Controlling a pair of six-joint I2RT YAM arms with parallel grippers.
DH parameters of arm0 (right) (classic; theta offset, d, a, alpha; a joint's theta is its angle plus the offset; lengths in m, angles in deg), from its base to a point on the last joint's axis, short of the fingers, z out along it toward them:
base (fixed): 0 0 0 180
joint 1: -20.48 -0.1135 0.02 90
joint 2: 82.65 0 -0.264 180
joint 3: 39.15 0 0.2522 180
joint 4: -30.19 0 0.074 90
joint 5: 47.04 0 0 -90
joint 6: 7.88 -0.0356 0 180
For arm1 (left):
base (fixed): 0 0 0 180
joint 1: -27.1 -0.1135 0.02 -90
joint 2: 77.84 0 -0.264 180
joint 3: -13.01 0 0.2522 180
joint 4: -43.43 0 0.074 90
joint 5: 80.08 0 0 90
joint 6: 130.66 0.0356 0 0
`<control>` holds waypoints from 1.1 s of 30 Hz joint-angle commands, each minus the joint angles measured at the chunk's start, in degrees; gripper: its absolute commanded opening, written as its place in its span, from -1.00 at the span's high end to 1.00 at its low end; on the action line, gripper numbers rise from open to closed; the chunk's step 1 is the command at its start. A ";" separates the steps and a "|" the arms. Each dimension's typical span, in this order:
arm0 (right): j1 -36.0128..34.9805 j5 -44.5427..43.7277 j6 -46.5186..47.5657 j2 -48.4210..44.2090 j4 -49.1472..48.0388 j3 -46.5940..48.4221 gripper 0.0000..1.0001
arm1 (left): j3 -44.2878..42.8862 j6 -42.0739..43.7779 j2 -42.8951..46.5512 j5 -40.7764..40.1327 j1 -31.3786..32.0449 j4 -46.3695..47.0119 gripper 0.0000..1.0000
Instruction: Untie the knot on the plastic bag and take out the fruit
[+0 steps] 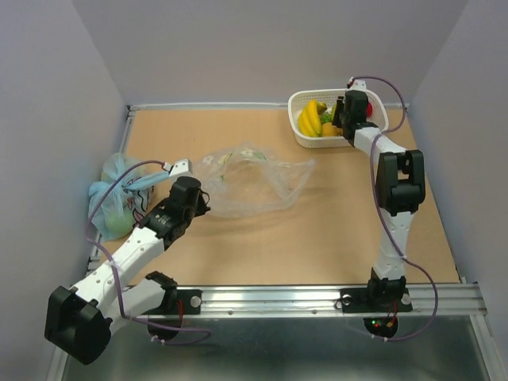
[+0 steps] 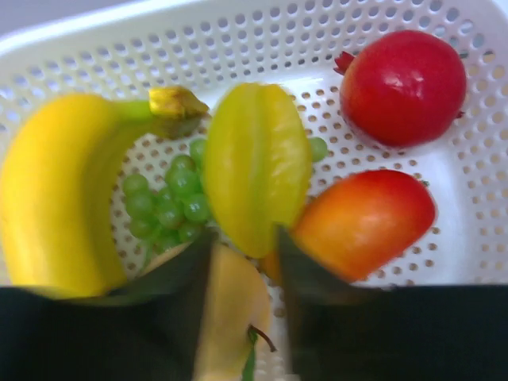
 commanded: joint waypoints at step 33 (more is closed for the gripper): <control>-0.31 3.42 -6.72 -84.77 2.87 -41.59 -1.00 | -2.08 3.54 16.01 18.76 16.78 -5.47 -0.71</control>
